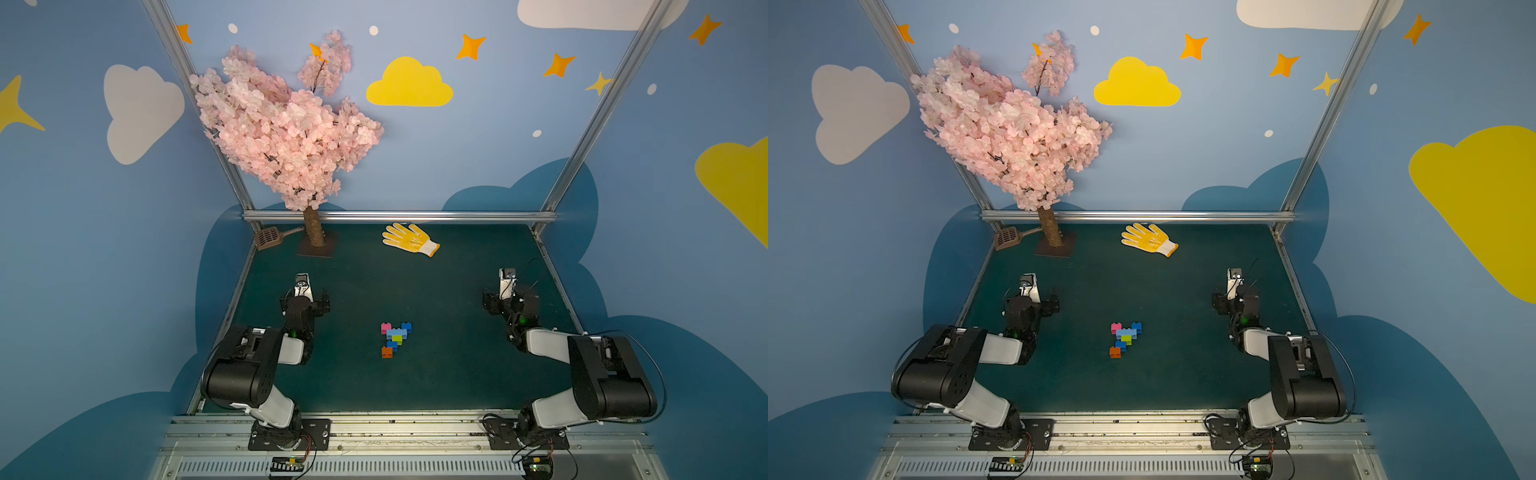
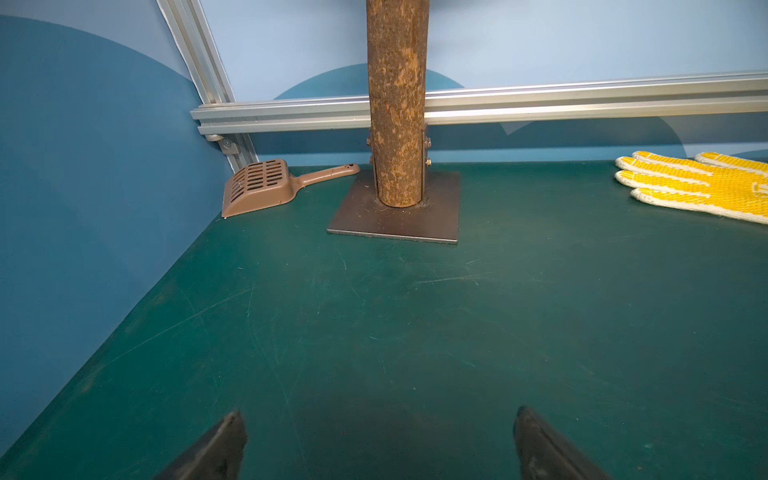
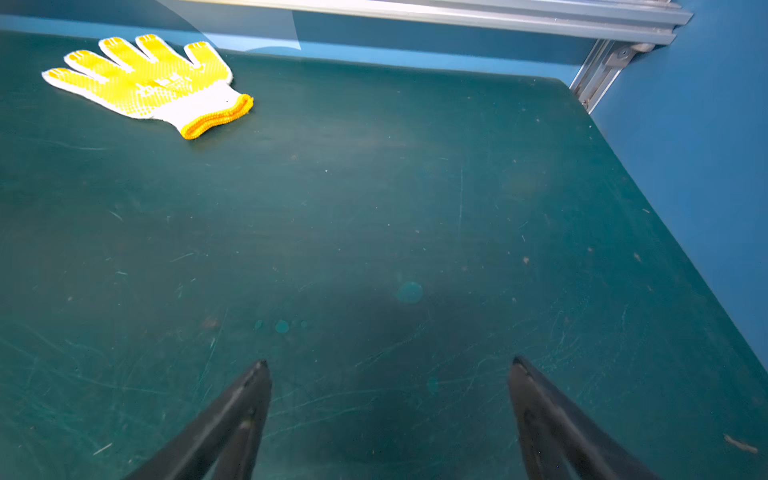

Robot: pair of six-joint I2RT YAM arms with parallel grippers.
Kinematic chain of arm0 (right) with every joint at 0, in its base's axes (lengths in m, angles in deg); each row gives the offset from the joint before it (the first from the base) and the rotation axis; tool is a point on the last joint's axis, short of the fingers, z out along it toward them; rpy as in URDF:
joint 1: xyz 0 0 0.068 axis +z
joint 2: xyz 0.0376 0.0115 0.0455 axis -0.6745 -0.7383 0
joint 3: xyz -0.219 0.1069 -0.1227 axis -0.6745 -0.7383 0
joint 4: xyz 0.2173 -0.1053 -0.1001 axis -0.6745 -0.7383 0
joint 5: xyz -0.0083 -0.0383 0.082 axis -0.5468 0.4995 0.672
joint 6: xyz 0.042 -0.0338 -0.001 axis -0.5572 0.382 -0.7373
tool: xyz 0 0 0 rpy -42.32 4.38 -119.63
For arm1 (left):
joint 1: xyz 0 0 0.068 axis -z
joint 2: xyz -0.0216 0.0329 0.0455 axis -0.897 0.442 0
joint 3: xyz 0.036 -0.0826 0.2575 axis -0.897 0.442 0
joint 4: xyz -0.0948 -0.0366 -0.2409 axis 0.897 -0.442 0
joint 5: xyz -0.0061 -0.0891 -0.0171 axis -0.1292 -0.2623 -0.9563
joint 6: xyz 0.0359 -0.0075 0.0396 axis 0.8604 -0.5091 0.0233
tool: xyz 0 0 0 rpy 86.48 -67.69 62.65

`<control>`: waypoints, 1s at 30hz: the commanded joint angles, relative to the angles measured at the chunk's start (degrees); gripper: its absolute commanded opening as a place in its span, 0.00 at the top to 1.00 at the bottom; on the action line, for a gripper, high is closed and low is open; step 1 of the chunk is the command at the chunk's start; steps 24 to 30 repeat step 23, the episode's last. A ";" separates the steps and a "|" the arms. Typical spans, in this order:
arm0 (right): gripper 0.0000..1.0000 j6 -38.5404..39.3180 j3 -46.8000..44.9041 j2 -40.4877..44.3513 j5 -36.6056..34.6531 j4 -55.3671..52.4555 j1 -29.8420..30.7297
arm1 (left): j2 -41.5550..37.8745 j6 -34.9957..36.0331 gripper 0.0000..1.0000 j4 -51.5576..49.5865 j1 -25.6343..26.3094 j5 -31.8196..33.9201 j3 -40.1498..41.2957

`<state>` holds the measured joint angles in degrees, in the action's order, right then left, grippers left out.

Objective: Assemble the letter y with lego
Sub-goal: Reset both arms

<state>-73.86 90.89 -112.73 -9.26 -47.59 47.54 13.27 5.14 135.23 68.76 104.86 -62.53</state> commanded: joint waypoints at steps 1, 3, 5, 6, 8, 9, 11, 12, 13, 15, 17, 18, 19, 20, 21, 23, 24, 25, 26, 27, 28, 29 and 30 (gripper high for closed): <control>0.11 -0.43 0.28 0.54 -0.17 -1.91 -0.29 | 0.54 0.59 0.00 0.81 -0.16 -0.37 0.17; 0.11 -0.65 0.46 0.47 0.25 -2.19 -0.54 | 0.59 0.54 0.00 0.81 -0.16 -0.30 0.17; 0.11 -0.68 0.59 0.46 0.63 -2.45 -0.76 | 0.59 0.54 0.00 0.74 -0.17 -0.37 0.10; 0.11 -0.67 0.59 0.46 0.80 -2.45 -0.86 | 0.56 0.56 0.00 0.76 -0.23 -0.38 0.13; 0.11 -0.67 0.59 0.43 0.91 -2.45 -0.91 | 0.51 0.48 0.00 0.46 -0.25 -0.55 -0.02; 0.11 -0.67 0.63 0.41 0.89 -2.47 -0.86 | 0.54 0.51 0.00 0.40 -0.25 -0.63 -0.12; 0.11 -0.67 0.59 0.43 0.94 -2.49 -0.90 | 0.59 0.47 0.00 0.28 -0.32 -0.65 -0.12; 0.11 -0.72 0.59 0.45 0.98 -2.55 -0.89 | 0.52 0.50 0.00 0.29 -0.34 -0.67 -0.14; 0.11 -0.69 0.62 0.47 0.98 -2.61 -0.93 | 0.62 0.46 0.00 0.07 -0.38 -0.69 -0.33; 0.11 -0.69 0.66 0.45 0.98 -2.60 -0.96 | 0.52 0.35 0.00 -0.29 -0.51 -0.81 -0.38; 0.11 -0.70 0.69 0.45 0.98 -2.57 -0.99 | 0.58 0.33 0.00 -0.20 -0.51 -0.86 -0.38; 0.11 -0.68 0.65 0.45 0.98 -2.62 -0.98 | 0.52 0.29 0.00 -0.25 -0.51 -0.89 -0.35; 0.11 -0.68 0.63 0.43 0.98 -2.62 -0.97 | 0.52 0.28 0.00 -0.19 -0.51 -0.89 -0.36; 0.11 -0.68 0.72 0.43 0.98 -2.61 -0.99 | 0.51 0.33 0.00 -0.25 -0.51 -0.89 -0.39; 0.11 -0.69 0.67 0.41 0.98 -2.62 -0.99 | 0.45 0.35 0.00 -0.22 -0.53 -0.90 -0.32; 0.11 -0.76 0.68 0.40 0.98 -2.55 -0.99 | 0.42 0.35 0.00 -0.16 -0.51 -0.85 -0.33; 0.11 -0.76 0.68 0.40 0.98 -2.55 -0.99 | 0.42 0.35 0.00 -0.16 -0.51 -0.85 -0.33; 0.11 -0.76 0.68 0.40 0.98 -2.55 -0.99 | 0.42 0.35 0.00 -0.16 -0.51 -0.85 -0.33; 0.11 -0.76 0.68 0.40 0.98 -2.55 -0.99 | 0.42 0.35 0.00 -0.16 -0.51 -0.85 -0.33; 0.11 -0.76 0.68 0.40 0.98 -2.55 -0.99 | 0.42 0.35 0.00 -0.16 -0.51 -0.85 -0.33; 0.11 -0.76 0.68 0.40 0.98 -2.55 -0.99 | 0.42 0.35 0.00 -0.16 -0.51 -0.85 -0.33; 0.11 -0.76 0.68 0.40 0.98 -2.55 -0.99 | 0.42 0.35 0.00 -0.16 -0.51 -0.85 -0.33; 0.11 -0.76 0.68 0.40 0.98 -2.55 -0.99 | 0.42 0.35 0.00 -0.16 -0.51 -0.85 -0.33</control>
